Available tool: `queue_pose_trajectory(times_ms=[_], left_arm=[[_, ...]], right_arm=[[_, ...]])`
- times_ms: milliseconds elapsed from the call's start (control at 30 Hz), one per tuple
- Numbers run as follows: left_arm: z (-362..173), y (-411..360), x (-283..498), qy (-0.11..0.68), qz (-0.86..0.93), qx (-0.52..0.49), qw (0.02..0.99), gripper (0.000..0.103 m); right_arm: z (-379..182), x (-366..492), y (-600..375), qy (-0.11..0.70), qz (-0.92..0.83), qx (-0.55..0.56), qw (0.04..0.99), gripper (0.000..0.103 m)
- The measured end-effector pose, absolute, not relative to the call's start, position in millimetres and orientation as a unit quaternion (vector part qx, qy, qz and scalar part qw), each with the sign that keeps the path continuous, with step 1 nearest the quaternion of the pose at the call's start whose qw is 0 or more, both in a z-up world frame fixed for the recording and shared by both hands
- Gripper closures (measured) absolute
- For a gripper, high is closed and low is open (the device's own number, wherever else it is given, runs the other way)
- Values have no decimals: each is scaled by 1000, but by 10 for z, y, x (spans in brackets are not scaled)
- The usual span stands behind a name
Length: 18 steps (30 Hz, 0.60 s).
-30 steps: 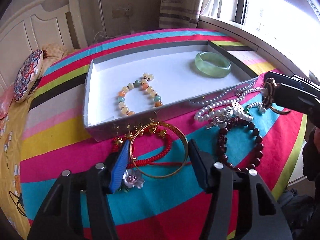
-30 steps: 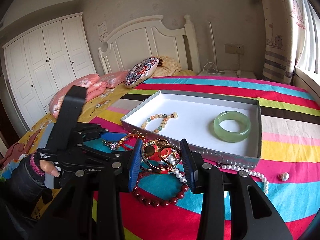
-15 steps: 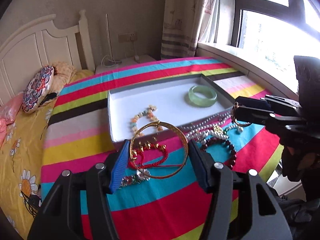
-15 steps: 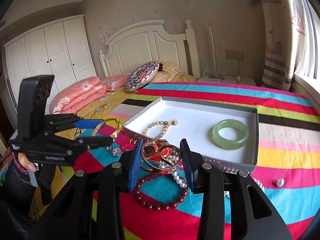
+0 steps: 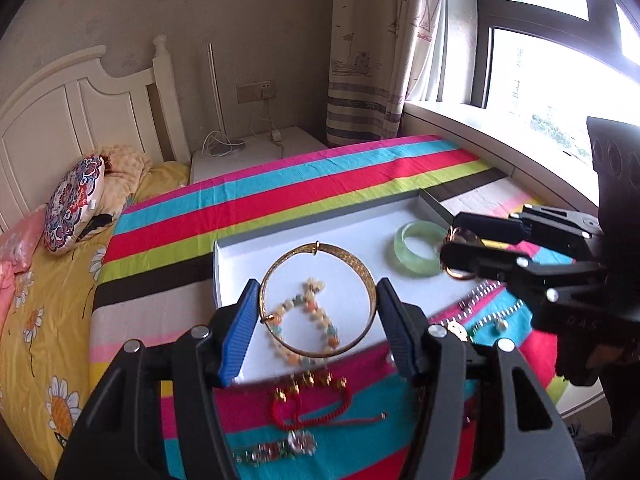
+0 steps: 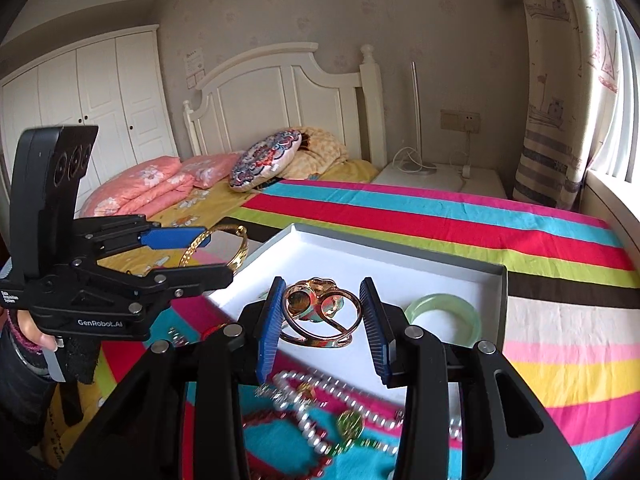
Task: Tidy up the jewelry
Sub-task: 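Release the rings into the tray with the right tool while the left tool drops the gold bangle there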
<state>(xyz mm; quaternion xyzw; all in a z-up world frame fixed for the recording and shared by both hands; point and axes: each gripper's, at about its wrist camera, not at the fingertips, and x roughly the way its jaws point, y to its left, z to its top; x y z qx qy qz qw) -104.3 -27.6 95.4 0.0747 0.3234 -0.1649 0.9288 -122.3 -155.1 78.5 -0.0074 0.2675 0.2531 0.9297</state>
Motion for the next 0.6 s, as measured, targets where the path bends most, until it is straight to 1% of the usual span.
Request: queue_pose_trajectory(times_ms=[100, 300, 600], left_arm=[[969, -287, -772, 330, -155, 67, 929, 45], [846, -203, -163, 385, -137, 12, 912, 45], [491, -154, 220, 435, -94, -5, 896, 45]], right_arm=[[803, -1059, -1526, 272, 248, -10, 930, 65], [684, -671, -1453, 308, 227, -17, 924, 65], [370, -406, -1346, 355, 213, -33, 910, 65]])
